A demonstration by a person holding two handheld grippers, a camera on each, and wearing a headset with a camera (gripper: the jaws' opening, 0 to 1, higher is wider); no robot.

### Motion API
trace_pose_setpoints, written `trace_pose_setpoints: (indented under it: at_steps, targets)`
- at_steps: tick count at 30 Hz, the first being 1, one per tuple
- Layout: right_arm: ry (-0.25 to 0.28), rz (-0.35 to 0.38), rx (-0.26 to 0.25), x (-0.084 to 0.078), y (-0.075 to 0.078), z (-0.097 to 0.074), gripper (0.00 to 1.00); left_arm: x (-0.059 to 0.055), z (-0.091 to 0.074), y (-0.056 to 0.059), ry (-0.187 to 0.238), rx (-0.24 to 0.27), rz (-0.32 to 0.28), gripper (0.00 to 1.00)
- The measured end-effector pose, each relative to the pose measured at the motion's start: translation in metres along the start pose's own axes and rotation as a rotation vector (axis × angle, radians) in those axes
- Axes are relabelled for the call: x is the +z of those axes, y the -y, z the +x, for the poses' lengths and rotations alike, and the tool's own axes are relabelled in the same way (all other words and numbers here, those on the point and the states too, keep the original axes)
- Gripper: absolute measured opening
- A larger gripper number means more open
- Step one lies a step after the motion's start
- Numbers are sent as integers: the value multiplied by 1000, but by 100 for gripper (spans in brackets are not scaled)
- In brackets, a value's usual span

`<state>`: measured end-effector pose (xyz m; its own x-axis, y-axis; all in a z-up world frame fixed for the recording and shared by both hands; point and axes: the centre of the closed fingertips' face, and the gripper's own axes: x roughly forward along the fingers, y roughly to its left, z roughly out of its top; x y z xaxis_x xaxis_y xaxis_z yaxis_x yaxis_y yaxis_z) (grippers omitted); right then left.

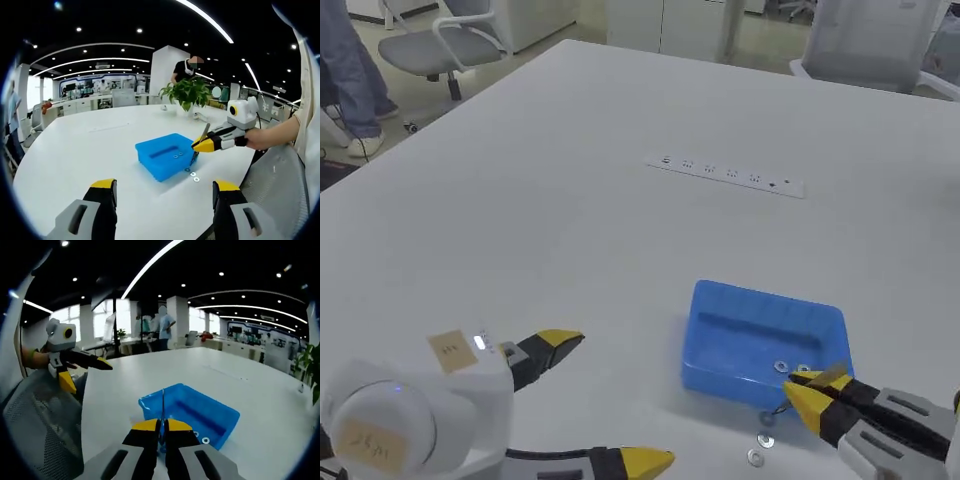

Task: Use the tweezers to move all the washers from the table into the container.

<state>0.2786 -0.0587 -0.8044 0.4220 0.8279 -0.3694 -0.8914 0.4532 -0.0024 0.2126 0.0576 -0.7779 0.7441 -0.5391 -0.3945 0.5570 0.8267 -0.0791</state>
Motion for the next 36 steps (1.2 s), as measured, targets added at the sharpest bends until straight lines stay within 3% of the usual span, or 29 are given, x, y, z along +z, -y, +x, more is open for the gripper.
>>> trace_pose_setpoints:
  at_steps: [5, 7, 15, 24, 36]
  targets:
    - [-3, -78, 20, -5, -5, 6, 0, -1, 0, 0, -1, 0, 0, 79]
    - [-29, -120, 21, -11, -6, 8, 0, -1, 0, 0, -3, -3, -1, 79]
    - [-55, -156, 25, -16, -8, 9, 0, -1, 0, -1, 0, -1, 0, 79]
    - [-93, -68, 4, -22, -6, -6, 0, 0, -1, -2, 2, 4, -2, 78]
    - [-151, 34, 17, -31, -19, -23, 1, 0, -1, -3, 5, 8, 1, 77]
